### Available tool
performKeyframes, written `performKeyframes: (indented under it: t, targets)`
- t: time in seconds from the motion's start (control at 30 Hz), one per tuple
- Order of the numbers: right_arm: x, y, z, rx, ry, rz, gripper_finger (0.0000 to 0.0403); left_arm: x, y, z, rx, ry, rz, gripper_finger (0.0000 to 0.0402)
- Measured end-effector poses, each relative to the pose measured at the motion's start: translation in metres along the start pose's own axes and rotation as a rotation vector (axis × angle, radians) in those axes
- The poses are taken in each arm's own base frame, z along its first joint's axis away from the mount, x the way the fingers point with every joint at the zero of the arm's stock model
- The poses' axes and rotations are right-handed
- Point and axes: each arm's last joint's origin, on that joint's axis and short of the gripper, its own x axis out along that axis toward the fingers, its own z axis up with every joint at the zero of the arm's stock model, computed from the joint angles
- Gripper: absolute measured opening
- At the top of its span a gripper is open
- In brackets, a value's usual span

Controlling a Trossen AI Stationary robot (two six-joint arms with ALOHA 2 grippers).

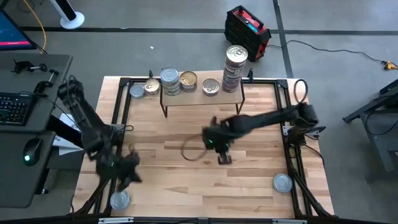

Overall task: Stack canned seafood by type on shelf
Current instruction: Move the green white tuna can closer to the center of the table

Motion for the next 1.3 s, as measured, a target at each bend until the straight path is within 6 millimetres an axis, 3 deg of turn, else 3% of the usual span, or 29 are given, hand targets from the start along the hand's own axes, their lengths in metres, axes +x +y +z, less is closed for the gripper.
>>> performKeyframes:
  t: [0.17, 0.3, 0.53, 0.67, 0.8, 0.93, 1.13, 1.3]
  targets:
    - [0.024, 0.013, -0.046, 0.168, -0.084, 0.025, 0.0001, 0.007, -0.021, -0.045, -0.105, 0.279, 0.174, 0.0000]
    - [0.028, 0.018, -0.066, 0.266, -0.185, 0.064, 0.0000, 0.024, -0.028, -0.072, -0.171, 0.461, 0.260, 0.0000]
    - [0.025, 0.024, -0.078, 0.281, -0.204, 0.047, 0.0000, 0.053, -0.014, -0.082, -0.243, 0.496, 0.469, 0.0000]
    - [0.009, 0.031, -0.085, 0.245, -0.182, 0.047, 0.0000, 0.062, -0.006, -0.068, -0.280, 0.455, 0.539, 0.0000]
    - [-0.009, 0.038, -0.100, 0.254, -0.156, 0.016, 0.0000, 0.075, 0.000, -0.044, -0.247, 0.291, 0.522, 0.0000]
    - [-0.029, 0.043, -0.116, 0.278, -0.175, -0.058, 0.0000, 0.085, 0.004, -0.022, -0.226, 0.259, 0.499, 0.0000]
    - [-0.049, 0.044, -0.126, 0.326, -0.249, -0.117, 0.0000, 0.100, 0.026, 0.034, -0.120, 0.045, 0.519, 0.0000]
    - [-0.051, 0.043, -0.127, 0.339, -0.264, -0.124, 0.0000, 0.116, 0.047, 0.086, -0.033, -0.074, 0.480, 0.0000]
